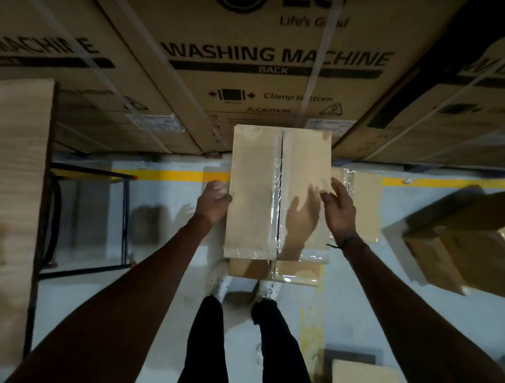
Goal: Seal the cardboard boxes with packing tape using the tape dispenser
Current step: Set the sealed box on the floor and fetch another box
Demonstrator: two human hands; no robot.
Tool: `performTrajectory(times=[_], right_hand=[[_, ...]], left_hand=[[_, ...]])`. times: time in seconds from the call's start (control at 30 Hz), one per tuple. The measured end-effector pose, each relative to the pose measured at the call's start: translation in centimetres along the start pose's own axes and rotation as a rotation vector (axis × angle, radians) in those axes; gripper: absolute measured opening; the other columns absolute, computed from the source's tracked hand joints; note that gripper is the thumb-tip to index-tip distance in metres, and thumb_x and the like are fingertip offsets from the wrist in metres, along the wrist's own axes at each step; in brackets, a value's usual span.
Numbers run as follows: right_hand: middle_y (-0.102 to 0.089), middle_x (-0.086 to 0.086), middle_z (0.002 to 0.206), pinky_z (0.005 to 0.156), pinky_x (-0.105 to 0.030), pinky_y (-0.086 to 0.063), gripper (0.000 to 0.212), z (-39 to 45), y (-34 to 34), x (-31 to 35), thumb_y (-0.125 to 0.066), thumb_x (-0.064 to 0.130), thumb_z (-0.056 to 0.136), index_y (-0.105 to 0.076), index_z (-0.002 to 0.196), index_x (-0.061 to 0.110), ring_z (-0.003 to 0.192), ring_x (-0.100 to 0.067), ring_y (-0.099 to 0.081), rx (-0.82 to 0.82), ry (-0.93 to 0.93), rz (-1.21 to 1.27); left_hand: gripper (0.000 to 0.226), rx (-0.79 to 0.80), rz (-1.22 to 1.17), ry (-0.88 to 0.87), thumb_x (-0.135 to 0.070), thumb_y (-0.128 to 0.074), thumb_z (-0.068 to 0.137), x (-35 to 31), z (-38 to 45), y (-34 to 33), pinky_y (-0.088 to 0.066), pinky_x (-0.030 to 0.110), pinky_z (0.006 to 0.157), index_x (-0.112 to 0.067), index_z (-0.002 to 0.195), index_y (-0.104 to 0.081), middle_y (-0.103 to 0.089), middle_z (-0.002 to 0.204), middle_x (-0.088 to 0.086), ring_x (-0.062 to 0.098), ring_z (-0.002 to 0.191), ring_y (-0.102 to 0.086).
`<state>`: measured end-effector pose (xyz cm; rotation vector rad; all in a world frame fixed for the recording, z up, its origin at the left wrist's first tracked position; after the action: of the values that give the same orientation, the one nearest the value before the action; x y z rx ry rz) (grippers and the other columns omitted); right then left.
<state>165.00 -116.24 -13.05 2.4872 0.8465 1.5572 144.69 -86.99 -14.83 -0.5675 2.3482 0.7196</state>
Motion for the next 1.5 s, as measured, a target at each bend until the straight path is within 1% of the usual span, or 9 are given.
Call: performTrajectory(times=[0.1, 0.23, 0.4, 0.53, 0.73, 1.07, 1.17, 1.37, 1.5], right_hand=[[-0.060, 0.000, 0.145, 0.104, -0.022, -0.048, 0.043, -3.7, 0.0, 3.7, -0.067, 0.022, 0.100, -0.058, 0.143, 0.018, 0.124, -0.014, -0.060, 0.048, 0.022, 0.024], [-0.067, 0.008, 0.135, 0.110, -0.049, -0.050, 0.043, -9.4, -0.8, 8.0, -0.068, 0.049, 0.087, -0.068, 0.127, 0.032, 0.125, -0.014, -0.063, 0.121, 0.013, 0.080], [-0.072, -0.007, 0.127, 0.084, -0.041, -0.055, 0.029, -19.1, -5.0, 15.0, -0.058, 0.024, 0.106, -0.064, 0.131, 0.011, 0.109, -0.027, -0.073, 0.305, 0.063, 0.183], [-0.077, -0.009, 0.115, 0.072, -0.034, -0.053, 0.022, -26.9, -11.1, 17.4, -0.055, 0.019, 0.106, -0.065, 0.124, 0.010, 0.092, -0.029, -0.074, 0.495, 0.096, 0.122], [-0.077, -0.016, 0.106, 0.068, -0.033, -0.050, 0.016, -38.9, -23.0, 18.8, -0.056, 0.015, 0.104, -0.071, 0.110, 0.015, 0.074, -0.022, -0.070, 0.702, 0.160, 0.011], [-0.074, -0.016, 0.095, 0.052, -0.025, -0.049, 0.018, -63.0, -46.7, 16.8, -0.055, 0.006, 0.104, -0.065, 0.116, -0.002, 0.066, -0.019, -0.068, 1.107, 0.271, -0.210], [-0.076, -0.008, 0.096, 0.063, -0.036, -0.049, 0.019, -69.3, -52.3, 16.4, -0.059, 0.013, 0.104, -0.066, 0.118, 0.002, 0.072, -0.019, -0.069, 1.227, 0.313, -0.251], [-0.076, -0.008, 0.096, 0.063, -0.024, -0.051, 0.019, -77.3, -62.8, 17.4, -0.058, 0.015, 0.104, -0.068, 0.116, 0.003, 0.072, -0.014, -0.069, 1.339, 0.389, -0.329], [-0.077, -0.012, 0.099, 0.062, -0.026, -0.052, 0.018, -80.2, -71.6, 18.1, -0.060, 0.015, 0.103, -0.069, 0.115, 0.005, 0.075, -0.020, -0.069, 1.400, 0.413, -0.366]], left_hand=[[0.036, 0.009, -0.063, -0.007, -0.003, -0.063, 0.097, -1.4, -4.6, 2.5, -0.052, 0.020, 0.059, -0.004, 0.132, -0.057, -0.067, 0.107, 0.000, 0.010, 0.081, -0.065], [0.027, 0.035, -0.300, -0.043, 0.000, -0.060, 0.099, -3.3, -12.2, 7.4, -0.048, 0.017, 0.046, -0.006, 0.125, -0.055, -0.067, 0.111, 0.014, 0.002, 0.063, -0.070], [0.015, -0.010, -0.444, -0.180, -0.003, -0.057, 0.102, -3.4, -22.1, 15.0, -0.047, 0.022, 0.057, -0.010, 0.115, -0.061, -0.074, 0.099, 0.006, 0.009, 0.073, -0.073], [0.016, -0.148, -0.533, -0.176, -0.001, -0.054, 0.103, 2.3, -28.6, 21.6, -0.049, 0.020, 0.058, -0.012, 0.109, -0.063, -0.078, 0.086, -0.006, 0.008, 0.071, -0.073], [0.018, -0.423, -0.670, -0.106, 0.003, -0.053, 0.100, 14.8, -36.7, 33.2, -0.050, 0.026, 0.063, -0.006, 0.109, -0.066, -0.078, 0.087, -0.002, 0.007, 0.070, -0.072], [0.026, -0.821, -0.882, -0.035, 0.002, -0.048, 0.098, 33.9, -49.3, 51.9, -0.051, 0.030, 0.069, -0.012, 0.101, -0.070, -0.078, 0.090, 0.001, 0.011, 0.076, -0.072], [0.025, -0.926, -0.942, -0.024, 0.000, -0.049, 0.099, 38.6, -51.6, 56.8, -0.052, 0.030, 0.070, -0.011, 0.104, -0.071, -0.078, 0.093, 0.000, 0.010, 0.078, -0.072], [0.020, -1.069, -1.067, 0.000, -0.004, -0.054, 0.099, 45.7, -52.9, 65.6, -0.052, 0.027, 0.067, -0.014, 0.101, -0.071, -0.078, 0.088, -0.002, 0.009, 0.075, -0.071], [0.017, -1.149, -1.106, 0.025, -0.004, -0.053, 0.101, 49.4, -52.8, 72.0, -0.050, 0.023, 0.063, -0.010, 0.106, -0.069, -0.077, 0.091, 0.001, 0.008, 0.073, -0.070]])
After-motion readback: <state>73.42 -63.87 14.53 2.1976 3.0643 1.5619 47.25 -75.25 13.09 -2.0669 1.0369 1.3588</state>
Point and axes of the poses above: each hand's wrist, its own z-axis towards the middle knuckle, its own y-axis out of the back of the hand, x = y × z, the point moved 9 cm from there along z, towards the middle knuckle
